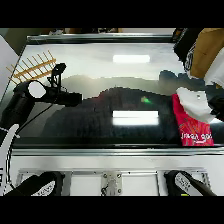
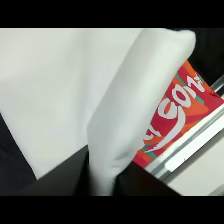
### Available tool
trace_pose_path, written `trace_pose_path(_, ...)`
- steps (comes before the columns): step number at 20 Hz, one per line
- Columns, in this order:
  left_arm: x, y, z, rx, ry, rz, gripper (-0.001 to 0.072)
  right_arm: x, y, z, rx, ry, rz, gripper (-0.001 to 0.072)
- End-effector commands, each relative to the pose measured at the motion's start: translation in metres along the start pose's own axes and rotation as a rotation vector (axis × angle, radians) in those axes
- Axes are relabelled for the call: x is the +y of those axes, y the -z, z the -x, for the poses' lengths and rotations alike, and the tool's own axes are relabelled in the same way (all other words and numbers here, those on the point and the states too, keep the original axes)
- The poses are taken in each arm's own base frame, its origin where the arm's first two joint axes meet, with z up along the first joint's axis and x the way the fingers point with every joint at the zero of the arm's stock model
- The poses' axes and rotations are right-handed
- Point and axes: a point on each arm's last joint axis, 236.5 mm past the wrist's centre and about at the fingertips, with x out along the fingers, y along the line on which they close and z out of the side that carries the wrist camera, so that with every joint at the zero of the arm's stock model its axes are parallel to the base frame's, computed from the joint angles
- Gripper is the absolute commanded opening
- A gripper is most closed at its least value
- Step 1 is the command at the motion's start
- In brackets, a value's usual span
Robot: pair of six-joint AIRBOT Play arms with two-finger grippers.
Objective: Fold the clothes and pants, and hang the long-sleeved shirts on hangers.
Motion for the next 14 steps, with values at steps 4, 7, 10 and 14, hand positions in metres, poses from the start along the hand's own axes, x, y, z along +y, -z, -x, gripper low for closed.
trace_pose_path(4, 0.000, 0.001, 0.000, 0.006, 0.000, -0.006, 0.0012, -0.018, -0.006, 0.002, -0.038, 0.071, 0.045, 0.0562)
trace_pose_path(7, 0.000, 0.001, 0.000, 0.005, 0.000, -0.005, 0.0012, 0.019, -0.026, 0.041, -0.224, -0.090, 0.136, 0.0561)
trace_pose_path(10, 0.000, 0.000, 0.000, -0.001, 0.001, -0.004, 0.0012, 0.093, 0.001, 0.098, -0.338, -0.354, 0.320, 0.0561)
trace_pose_path(14, 0.000, -0.001, 0.000, -0.006, 0.001, -0.004, 0.0012, 0.164, 0.075, 0.142, -0.336, -0.561, 0.606, 0.0262)
